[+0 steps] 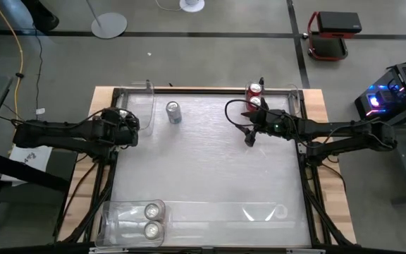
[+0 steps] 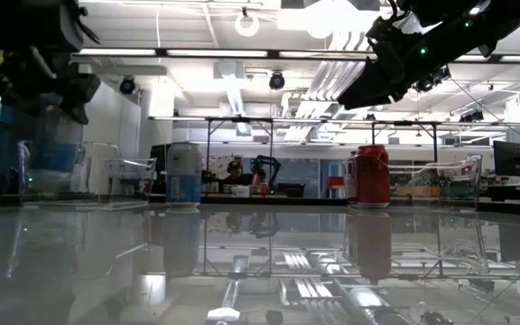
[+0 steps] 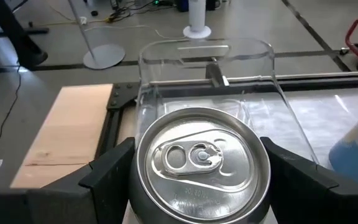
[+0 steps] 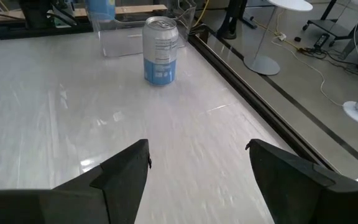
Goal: Sort soda cans
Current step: Put the bottom blue/white soda can into the left transparent bin
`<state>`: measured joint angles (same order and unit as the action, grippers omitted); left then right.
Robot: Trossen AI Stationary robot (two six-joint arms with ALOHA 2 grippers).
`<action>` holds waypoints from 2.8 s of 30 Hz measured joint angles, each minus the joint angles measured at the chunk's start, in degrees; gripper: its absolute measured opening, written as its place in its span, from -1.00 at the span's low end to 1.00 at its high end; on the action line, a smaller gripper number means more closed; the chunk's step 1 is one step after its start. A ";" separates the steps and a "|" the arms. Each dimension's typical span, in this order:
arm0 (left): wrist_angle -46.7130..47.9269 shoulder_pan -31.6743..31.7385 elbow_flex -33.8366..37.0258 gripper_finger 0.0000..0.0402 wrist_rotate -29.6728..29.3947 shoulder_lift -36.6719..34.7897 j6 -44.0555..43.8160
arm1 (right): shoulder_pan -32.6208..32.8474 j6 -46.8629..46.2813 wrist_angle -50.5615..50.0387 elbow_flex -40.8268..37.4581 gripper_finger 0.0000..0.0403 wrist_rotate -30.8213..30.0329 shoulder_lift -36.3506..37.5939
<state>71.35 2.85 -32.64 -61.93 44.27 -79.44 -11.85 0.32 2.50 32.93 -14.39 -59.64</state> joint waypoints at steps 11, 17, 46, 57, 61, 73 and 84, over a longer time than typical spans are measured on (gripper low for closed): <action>-3.72 -0.04 6.04 0.44 1.64 0.04 -4.73 | 0.01 -0.09 1.51 0.00 0.34 0.00 0.02; -4.83 -0.07 6.09 0.52 1.70 0.07 -4.61 | 0.02 -0.10 2.04 0.00 0.34 0.01 0.02; -7.40 -0.05 6.09 0.55 3.25 0.04 -2.91 | 0.00 -0.34 2.02 0.00 0.34 0.02 0.02; -8.45 -0.03 6.09 0.55 8.22 0.04 -2.89 | -0.01 -0.35 2.02 0.00 0.34 0.01 0.02; -8.40 -0.02 6.09 0.55 8.29 0.04 -2.90 | -0.01 -0.35 2.02 0.00 0.34 0.00 0.02; -7.91 2.69 2.22 0.55 12.58 0.07 2.26 | -0.01 -0.46 2.00 0.00 0.34 0.02 0.02; -8.45 6.01 2.05 0.55 14.05 0.07 7.37 | 0.02 -0.48 1.32 0.00 0.34 0.02 0.01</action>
<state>62.90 8.86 -30.59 -47.88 44.34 -72.06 -11.84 -0.16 3.81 32.93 -14.37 -59.62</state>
